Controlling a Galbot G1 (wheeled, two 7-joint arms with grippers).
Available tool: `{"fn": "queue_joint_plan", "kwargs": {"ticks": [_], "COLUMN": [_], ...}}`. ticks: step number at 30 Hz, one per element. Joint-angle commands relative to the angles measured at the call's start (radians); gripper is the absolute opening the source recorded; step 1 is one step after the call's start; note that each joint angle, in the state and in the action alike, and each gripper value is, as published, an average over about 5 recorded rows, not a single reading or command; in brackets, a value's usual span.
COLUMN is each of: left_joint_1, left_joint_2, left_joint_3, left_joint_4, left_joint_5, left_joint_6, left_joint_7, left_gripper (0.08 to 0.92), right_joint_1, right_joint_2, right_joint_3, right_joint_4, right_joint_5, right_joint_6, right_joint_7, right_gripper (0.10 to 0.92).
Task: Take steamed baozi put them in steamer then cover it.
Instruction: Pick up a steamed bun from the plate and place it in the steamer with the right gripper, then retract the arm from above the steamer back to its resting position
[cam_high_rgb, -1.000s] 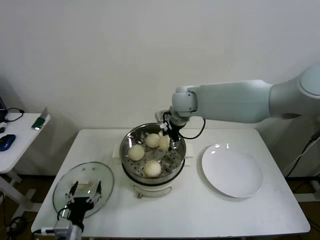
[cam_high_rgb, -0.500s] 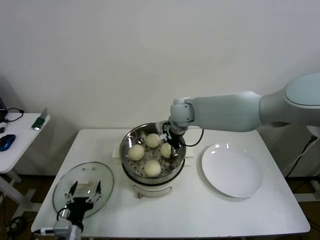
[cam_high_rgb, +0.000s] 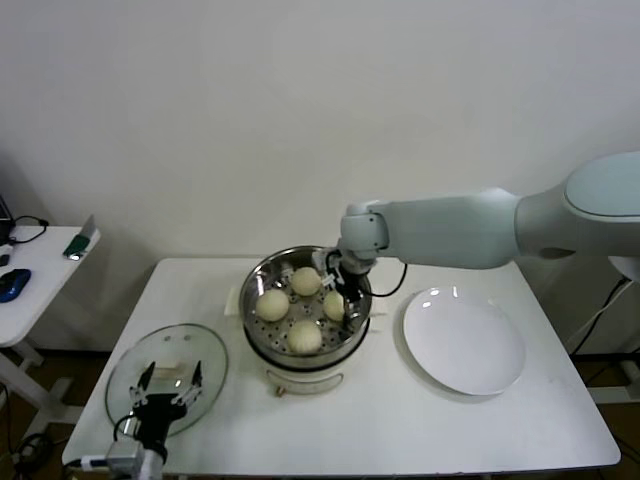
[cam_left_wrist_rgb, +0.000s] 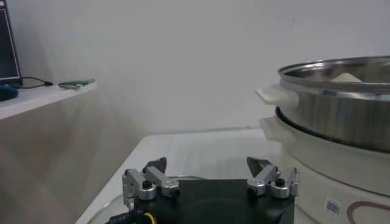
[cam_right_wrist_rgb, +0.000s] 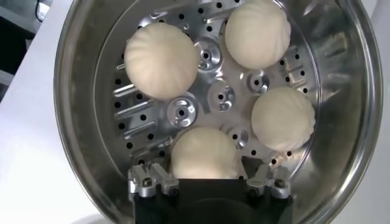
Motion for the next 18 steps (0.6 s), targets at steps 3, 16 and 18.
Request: {"fn": "queue_joint_plan", "kwargs": {"ticks": [3,16,18], "left_joint_1": [-0.001,0.004,0.004], "left_joint_2": [0.002,0.01,0.013], "left_joint_3": [-0.001,0.0,0.004], "left_joint_4": [-0.001,-0.008,-0.001], "left_joint_5": [-0.001,0.005,0.0], "left_joint_6": [0.001,0.003,-0.02], "left_joint_7": [0.001,0.0,-0.009], "left_gripper": [0.823,0.823,0.823], "right_joint_1": [0.048,0.049,-0.027], "right_joint_2": [-0.029,-0.307,-0.353], "right_joint_3": [0.024,0.315,0.441], "right_joint_4": [0.015,0.085,0.093], "right_joint_5": [0.087,0.384,0.383], "right_joint_6": [0.018,-0.001,0.008], "right_joint_7": [-0.048,0.22,0.363], "right_gripper": [0.821,0.823,0.823]}}
